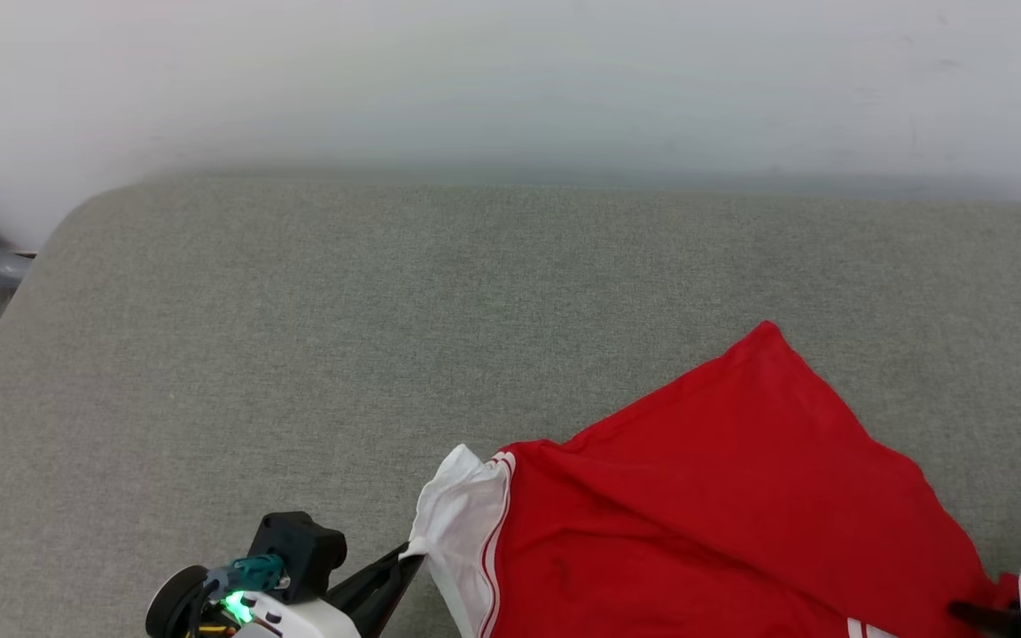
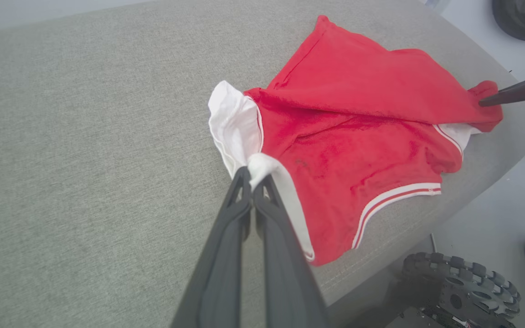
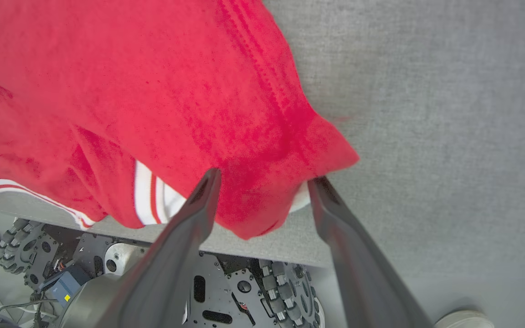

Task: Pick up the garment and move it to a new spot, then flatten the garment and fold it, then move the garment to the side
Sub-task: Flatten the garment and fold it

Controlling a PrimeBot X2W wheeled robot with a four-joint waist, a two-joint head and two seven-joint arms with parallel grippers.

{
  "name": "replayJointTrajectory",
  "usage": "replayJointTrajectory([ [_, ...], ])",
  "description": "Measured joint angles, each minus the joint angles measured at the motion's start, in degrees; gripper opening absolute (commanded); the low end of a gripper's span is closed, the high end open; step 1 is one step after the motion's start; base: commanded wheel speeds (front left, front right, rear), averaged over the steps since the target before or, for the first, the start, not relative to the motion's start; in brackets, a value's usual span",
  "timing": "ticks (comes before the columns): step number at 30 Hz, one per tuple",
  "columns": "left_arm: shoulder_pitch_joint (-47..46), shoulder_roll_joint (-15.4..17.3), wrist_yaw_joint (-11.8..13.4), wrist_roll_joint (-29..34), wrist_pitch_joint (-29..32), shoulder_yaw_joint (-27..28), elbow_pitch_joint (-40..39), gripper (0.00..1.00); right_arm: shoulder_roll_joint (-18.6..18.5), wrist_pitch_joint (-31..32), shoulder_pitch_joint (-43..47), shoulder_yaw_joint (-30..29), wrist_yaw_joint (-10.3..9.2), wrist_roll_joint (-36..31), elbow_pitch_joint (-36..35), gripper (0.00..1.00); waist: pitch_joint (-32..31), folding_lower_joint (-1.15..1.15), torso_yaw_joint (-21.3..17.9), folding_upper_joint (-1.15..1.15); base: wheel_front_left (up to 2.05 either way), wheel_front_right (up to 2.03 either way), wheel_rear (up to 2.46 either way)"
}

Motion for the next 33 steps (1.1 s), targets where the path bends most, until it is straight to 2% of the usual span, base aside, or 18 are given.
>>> replayJointTrajectory([
  [6,-0.9,0.1,-0.1,0.9,0.0,-0.1,-0.7,0.00,-3.1,5.1,-6.8,2.4,0.00,2.2,-6.8,1.00,1.9,0.01,0.8,0.00,0.00,0.00,0.00],
  [13,-3.5,-0.2,-0.5,2.5,0.5,-0.2,-2.2,0.00,-2.4,9.9,-18.0,4.9,0.00,0.7,-8.4,1.00,5.8,0.01,3.1,0.00,0.00,0.00,0.00],
  [22,-4.9,0.4,-0.4,3.4,0.6,0.0,-5.3,0.00,-1.7,12.6,-30.3,9.2,0.00,-4.1,-1.0,1.00,11.9,0.02,7.8,0.00,0.00,0.00,0.00],
  [33,-7.3,-1.6,-0.6,4.9,1.2,-1.0,-7.0,0.00,-2.8,10.3,-38.6,10.5,0.00,-8.7,10.9,1.00,18.3,0.02,13.3,0.00,0.00,0.00,0.00],
])
